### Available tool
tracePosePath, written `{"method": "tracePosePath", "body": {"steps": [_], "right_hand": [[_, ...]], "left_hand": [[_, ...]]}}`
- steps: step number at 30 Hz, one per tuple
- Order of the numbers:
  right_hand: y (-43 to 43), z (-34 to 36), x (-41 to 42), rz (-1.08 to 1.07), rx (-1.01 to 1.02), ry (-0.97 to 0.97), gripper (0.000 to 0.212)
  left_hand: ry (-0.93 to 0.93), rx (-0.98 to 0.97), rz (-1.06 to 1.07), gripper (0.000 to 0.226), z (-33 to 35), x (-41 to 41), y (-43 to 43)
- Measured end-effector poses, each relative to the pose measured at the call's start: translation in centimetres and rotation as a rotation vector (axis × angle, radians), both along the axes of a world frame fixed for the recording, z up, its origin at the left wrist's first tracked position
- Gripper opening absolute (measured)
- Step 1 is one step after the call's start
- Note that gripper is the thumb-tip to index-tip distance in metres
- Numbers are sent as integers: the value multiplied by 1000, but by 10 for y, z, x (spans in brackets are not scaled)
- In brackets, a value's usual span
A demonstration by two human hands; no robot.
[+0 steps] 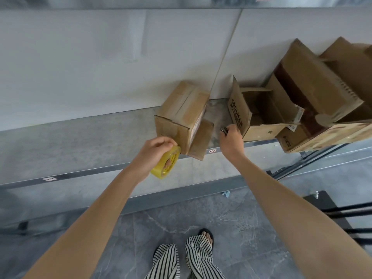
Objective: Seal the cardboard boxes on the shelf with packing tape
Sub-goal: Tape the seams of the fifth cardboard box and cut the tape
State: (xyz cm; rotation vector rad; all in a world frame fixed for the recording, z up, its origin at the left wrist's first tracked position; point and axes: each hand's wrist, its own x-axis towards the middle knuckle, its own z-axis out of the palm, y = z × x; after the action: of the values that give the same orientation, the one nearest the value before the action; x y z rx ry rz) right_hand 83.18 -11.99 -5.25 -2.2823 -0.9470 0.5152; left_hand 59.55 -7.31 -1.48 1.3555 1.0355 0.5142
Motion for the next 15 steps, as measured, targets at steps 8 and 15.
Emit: {"method": "tracePosePath", "body": {"steps": [8, 15], "right_hand": [[21, -26, 14, 47, -149, -255, 37], [34, -20, 19, 49, -18, -171, 31]], "left_hand": [[42, -6, 65, 26, 3, -4, 2], [67, 10, 95, 30, 7, -14, 5]]}}
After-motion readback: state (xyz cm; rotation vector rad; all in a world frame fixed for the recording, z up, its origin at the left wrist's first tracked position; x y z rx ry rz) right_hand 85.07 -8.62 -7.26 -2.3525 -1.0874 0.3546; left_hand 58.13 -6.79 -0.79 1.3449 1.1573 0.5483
